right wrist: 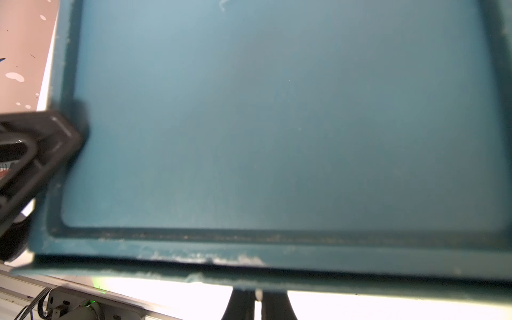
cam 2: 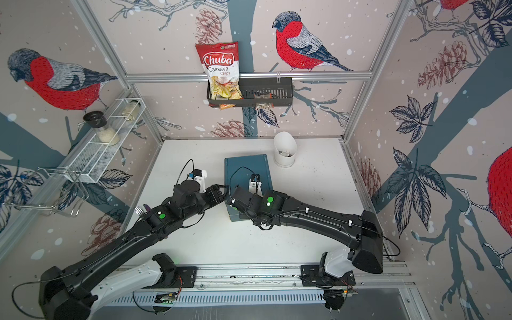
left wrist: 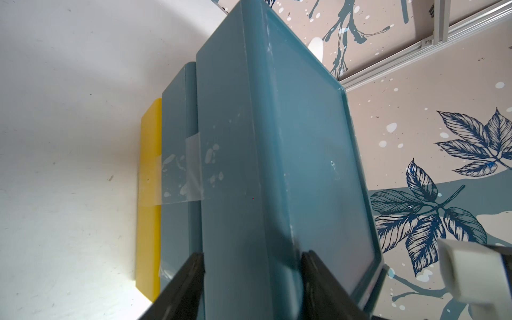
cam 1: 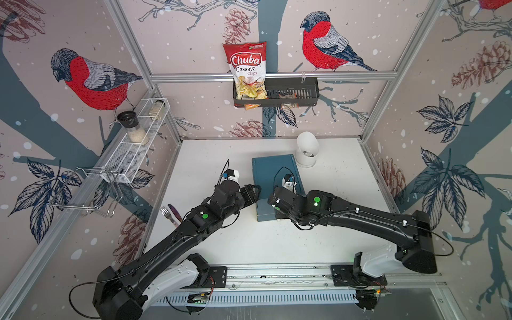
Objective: Take the seed bags out of the drawer
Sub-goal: Open the drawer in the storage box.
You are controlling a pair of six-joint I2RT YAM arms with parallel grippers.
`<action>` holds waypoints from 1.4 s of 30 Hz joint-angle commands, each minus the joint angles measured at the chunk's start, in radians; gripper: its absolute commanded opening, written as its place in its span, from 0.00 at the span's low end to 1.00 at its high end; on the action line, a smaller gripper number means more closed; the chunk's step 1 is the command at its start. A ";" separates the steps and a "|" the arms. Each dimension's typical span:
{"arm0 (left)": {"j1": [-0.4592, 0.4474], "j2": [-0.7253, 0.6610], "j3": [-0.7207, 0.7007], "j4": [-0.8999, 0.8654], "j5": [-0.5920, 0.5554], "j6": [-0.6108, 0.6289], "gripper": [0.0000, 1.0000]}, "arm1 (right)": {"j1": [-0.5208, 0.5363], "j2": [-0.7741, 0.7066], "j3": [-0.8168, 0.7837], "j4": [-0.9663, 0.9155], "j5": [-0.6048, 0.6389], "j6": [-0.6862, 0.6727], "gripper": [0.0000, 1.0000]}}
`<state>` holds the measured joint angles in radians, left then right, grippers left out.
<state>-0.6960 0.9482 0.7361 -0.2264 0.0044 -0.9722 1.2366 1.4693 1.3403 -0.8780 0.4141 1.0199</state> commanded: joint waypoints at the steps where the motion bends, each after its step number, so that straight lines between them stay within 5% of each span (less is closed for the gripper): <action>1: 0.000 0.004 0.008 -0.172 -0.056 0.007 0.67 | 0.001 -0.022 -0.005 -0.032 0.058 -0.010 0.00; 10: 0.001 0.079 0.042 -0.175 -0.099 0.002 0.56 | 0.072 -0.018 -0.005 -0.061 0.074 0.012 0.00; 29: 0.004 0.080 -0.009 -0.177 -0.148 -0.032 0.45 | 0.394 -0.045 -0.048 -0.248 0.146 0.329 0.00; 42: 0.016 0.131 0.005 -0.116 -0.195 0.038 0.44 | 0.403 -0.077 -0.105 -0.161 0.170 0.325 0.00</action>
<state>-0.6926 1.0527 0.7502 -0.1028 -0.1097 -0.9909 1.6466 1.3994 1.2354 -1.0718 0.5434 1.3407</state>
